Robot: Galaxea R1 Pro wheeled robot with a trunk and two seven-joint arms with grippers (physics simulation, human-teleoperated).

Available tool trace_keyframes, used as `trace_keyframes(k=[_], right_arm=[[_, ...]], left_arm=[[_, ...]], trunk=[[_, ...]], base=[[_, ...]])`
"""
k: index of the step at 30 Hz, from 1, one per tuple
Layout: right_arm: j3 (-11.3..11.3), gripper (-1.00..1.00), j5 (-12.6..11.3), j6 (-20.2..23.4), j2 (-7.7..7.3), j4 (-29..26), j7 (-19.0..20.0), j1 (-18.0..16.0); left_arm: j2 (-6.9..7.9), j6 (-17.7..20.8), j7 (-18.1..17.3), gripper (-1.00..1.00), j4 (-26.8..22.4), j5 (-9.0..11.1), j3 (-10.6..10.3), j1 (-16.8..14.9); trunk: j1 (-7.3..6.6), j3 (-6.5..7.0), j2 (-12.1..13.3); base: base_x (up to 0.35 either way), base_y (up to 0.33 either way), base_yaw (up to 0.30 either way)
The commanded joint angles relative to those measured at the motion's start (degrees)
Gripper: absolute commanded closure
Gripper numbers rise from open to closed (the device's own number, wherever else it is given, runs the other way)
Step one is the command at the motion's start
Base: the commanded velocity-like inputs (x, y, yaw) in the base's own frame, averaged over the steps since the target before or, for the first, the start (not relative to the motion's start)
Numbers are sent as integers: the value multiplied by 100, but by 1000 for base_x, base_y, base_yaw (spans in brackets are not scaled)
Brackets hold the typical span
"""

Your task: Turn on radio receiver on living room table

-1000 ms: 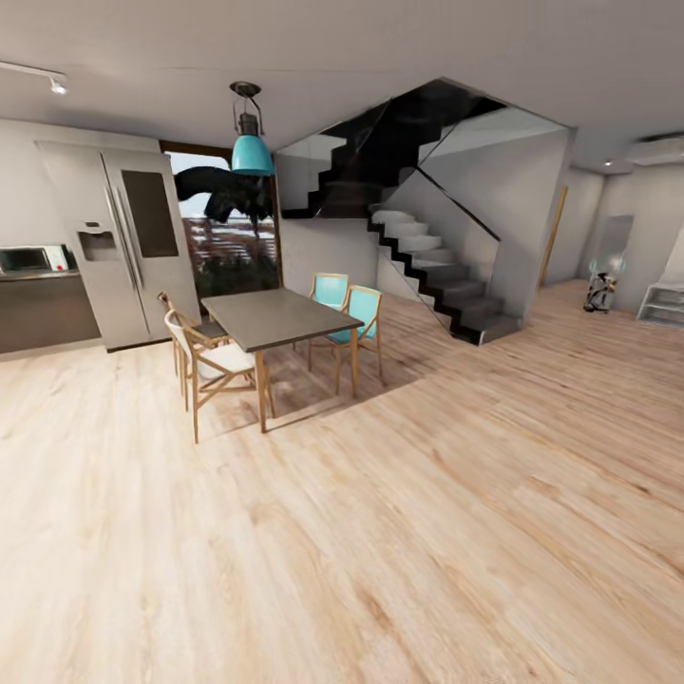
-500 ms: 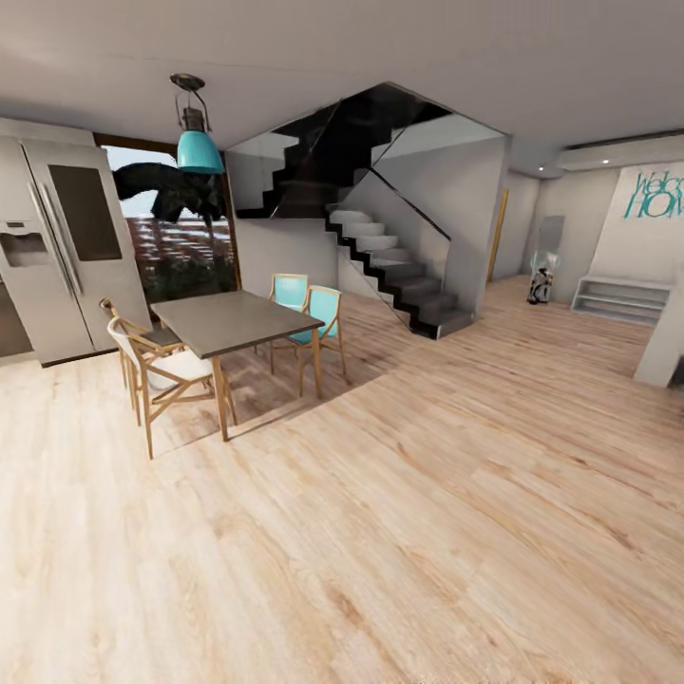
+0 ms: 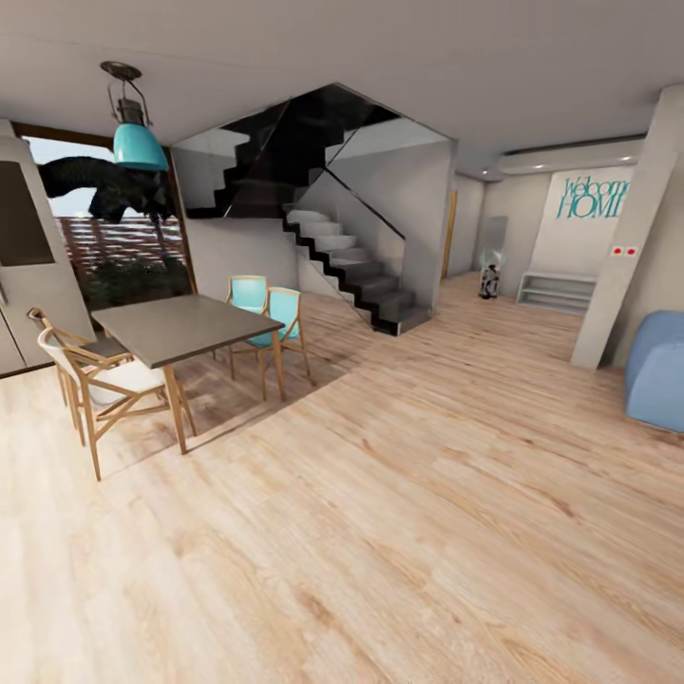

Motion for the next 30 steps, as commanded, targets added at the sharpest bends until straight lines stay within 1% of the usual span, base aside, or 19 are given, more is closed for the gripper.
trace_keyframes(k=[1, 30], right_arm=[[0, -100, 0, 0, 0, 0, 0, 0], [0, -100, 0, 0, 1, 0, 0, 0]], left_arm=[[0, -1, 0, -100, 0, 0, 0, 0], [0, -3, 0, -100, 0, 0, 0, 0]], trunk=[[0, 0, 0], [0, 0, 0]], base=[[0, 0, -284], [0, 0, -284]])
